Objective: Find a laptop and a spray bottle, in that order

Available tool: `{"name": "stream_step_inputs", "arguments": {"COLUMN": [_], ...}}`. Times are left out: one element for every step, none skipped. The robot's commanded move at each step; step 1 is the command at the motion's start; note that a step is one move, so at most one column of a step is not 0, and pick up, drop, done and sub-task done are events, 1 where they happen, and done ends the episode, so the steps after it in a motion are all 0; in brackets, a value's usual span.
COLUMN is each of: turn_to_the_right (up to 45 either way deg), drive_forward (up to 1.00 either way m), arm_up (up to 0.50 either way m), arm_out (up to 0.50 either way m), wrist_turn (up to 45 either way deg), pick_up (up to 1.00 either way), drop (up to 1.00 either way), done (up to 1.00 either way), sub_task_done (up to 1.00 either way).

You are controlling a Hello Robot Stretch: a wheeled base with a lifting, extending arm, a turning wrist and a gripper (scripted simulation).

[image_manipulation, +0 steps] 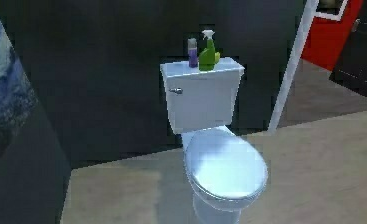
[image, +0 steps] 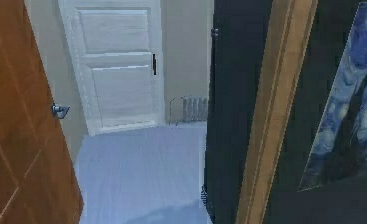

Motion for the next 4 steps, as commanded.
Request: {"name": "stream_step_inputs", "arguments": {"turn_to_the_right": [0.0, -15.0, 0.0, 0.0], "drive_forward": [0.05, 0.0, 0.75, 0.6], "arm_up": [0.0, 0.0, 0.0, 0.0], "arm_out": [0.0, 0.0, 0.0, 0.0], "wrist_turn": [0.0, 0.0, 0.0, 0.0], "pick_up": [0.0, 0.0, 0.0, 0.0], "drop": [0.0, 0.0, 0.0, 0.0], "done": [0.0, 0.0, 0.0, 0.0], "sub_task_done": [0.0, 0.0, 0.0, 0.0]}}
